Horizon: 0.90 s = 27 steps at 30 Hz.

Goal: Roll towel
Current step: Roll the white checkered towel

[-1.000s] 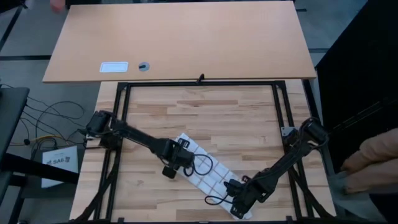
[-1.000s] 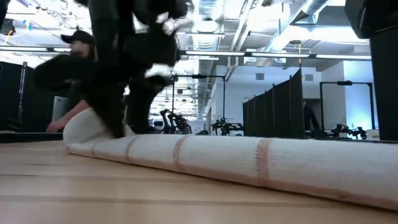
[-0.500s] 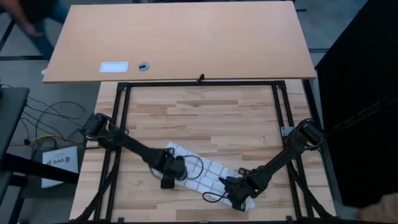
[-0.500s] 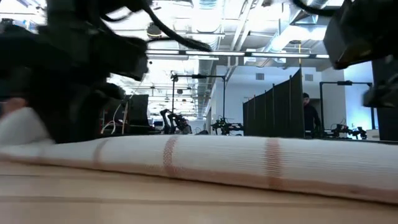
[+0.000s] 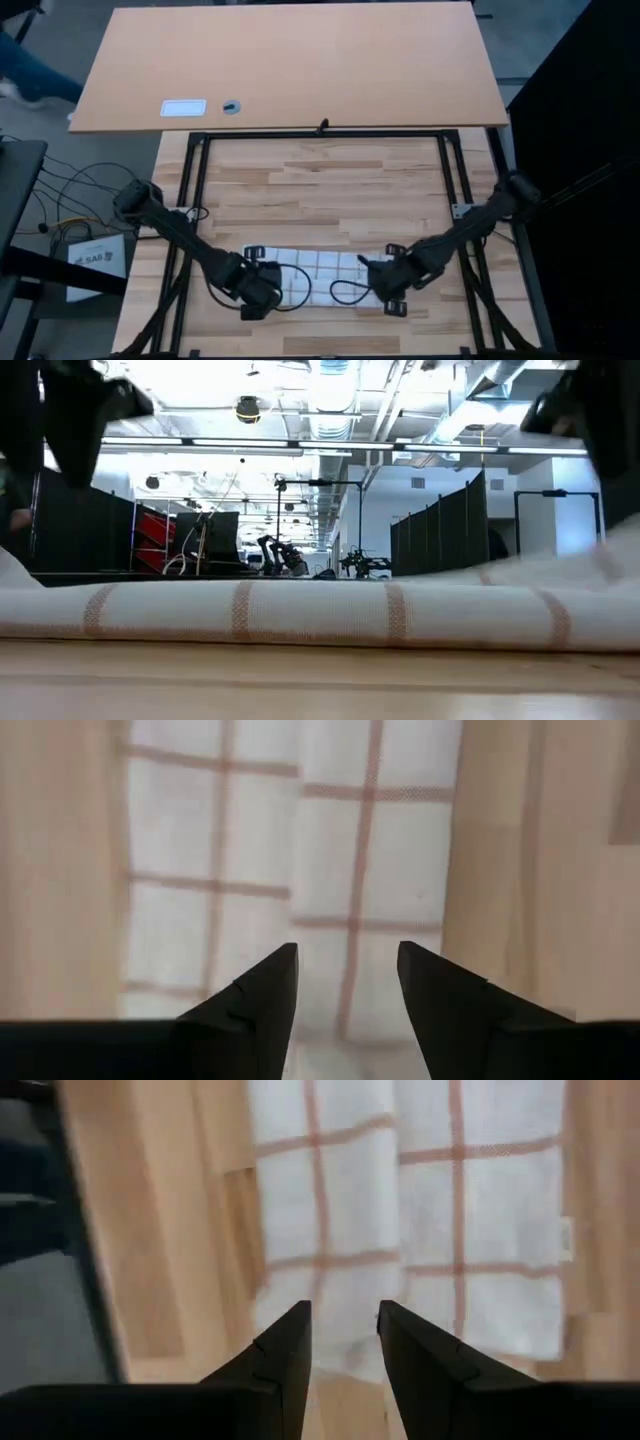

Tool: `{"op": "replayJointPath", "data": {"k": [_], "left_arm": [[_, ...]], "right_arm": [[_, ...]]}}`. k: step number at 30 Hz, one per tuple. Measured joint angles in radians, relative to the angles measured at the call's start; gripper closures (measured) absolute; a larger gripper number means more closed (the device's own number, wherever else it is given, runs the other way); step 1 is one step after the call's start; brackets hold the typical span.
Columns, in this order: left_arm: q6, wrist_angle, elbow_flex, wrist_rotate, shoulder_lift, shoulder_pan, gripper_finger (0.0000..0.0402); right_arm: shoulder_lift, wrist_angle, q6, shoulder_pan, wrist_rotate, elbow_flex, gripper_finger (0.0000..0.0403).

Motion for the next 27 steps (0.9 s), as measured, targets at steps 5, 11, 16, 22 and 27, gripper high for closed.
{"op": "replayJointPath", "data": {"k": [5, 11, 16, 22, 27], "left_arm": [[0.030, -0.060, 0.079, -0.028, -0.068, 0.001, 0.0241], [0.140, -0.128, 0.081, -0.182, -0.075, 0.047, 0.0241], [0.144, -0.149, 0.122, -0.094, -0.073, 0.094, 0.0241], [-0.005, -0.243, 0.277, -0.105, -0.045, -0.131, 0.0241], [-0.181, -0.337, 0.349, -0.210, 0.067, -0.280, 0.0241]], "right_arm": [[-0.099, -0.001, 0.044, 0.007, 0.015, 0.014, 0.0293], [-0.097, 0.046, 0.055, -0.045, 0.034, -0.015, 0.0243], [-0.084, 0.150, 0.053, -0.092, 0.021, -0.023, 0.0185], [-0.030, 0.311, 0.075, 0.068, 0.030, 0.053, 0.0166], [0.126, 0.113, 0.095, 0.162, 0.176, 0.191, 0.0167]]}}
